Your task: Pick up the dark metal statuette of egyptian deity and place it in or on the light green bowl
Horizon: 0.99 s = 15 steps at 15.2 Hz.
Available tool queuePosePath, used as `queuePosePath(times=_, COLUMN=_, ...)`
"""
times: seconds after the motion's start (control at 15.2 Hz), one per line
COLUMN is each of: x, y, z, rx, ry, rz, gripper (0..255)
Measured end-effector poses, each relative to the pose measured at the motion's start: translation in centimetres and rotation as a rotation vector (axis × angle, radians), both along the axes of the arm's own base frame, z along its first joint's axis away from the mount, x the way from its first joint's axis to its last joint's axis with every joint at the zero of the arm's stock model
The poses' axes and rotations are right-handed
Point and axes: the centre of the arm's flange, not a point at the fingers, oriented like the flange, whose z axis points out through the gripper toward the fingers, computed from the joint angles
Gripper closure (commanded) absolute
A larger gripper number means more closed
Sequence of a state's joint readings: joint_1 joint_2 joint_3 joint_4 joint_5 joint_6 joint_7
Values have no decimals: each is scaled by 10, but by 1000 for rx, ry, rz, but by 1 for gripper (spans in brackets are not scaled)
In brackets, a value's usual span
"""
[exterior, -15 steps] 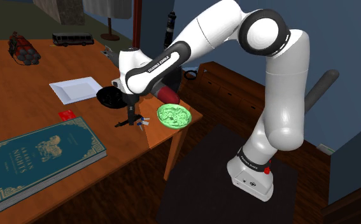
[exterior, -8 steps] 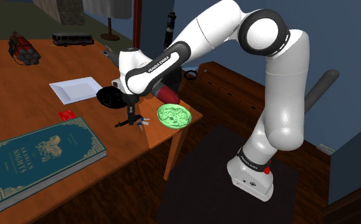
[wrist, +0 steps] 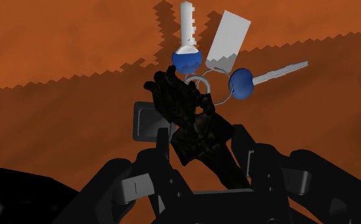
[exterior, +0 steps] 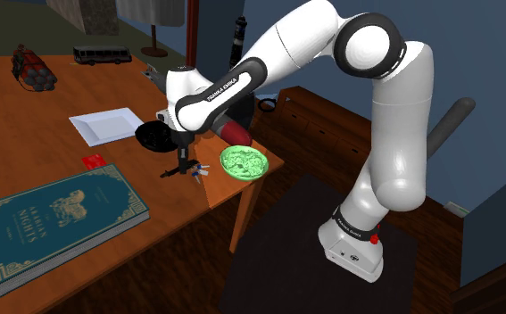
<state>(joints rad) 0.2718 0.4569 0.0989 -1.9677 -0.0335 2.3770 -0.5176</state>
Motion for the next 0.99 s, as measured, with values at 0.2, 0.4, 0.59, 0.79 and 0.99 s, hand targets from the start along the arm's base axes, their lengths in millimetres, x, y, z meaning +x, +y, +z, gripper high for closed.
queuePosePath(times=0.2, x=-2, y=0, z=5, rx=-1, ry=4, rz=0, gripper=255)
queuePosePath(times=0.4, x=-2, y=0, z=19, rx=-2, ry=5, rz=0, gripper=255)
queuePosePath(times=0.59, x=-2, y=0, z=34, rx=-2, ry=5, rz=0, gripper=255)
queuePosePath(times=0.79, x=-3, y=0, z=50, rx=-2, ry=5, rz=0, gripper=255)
queuePosePath(times=0.99, x=-2, y=-1, z=65, rx=-2, ry=5, rz=0, gripper=255)
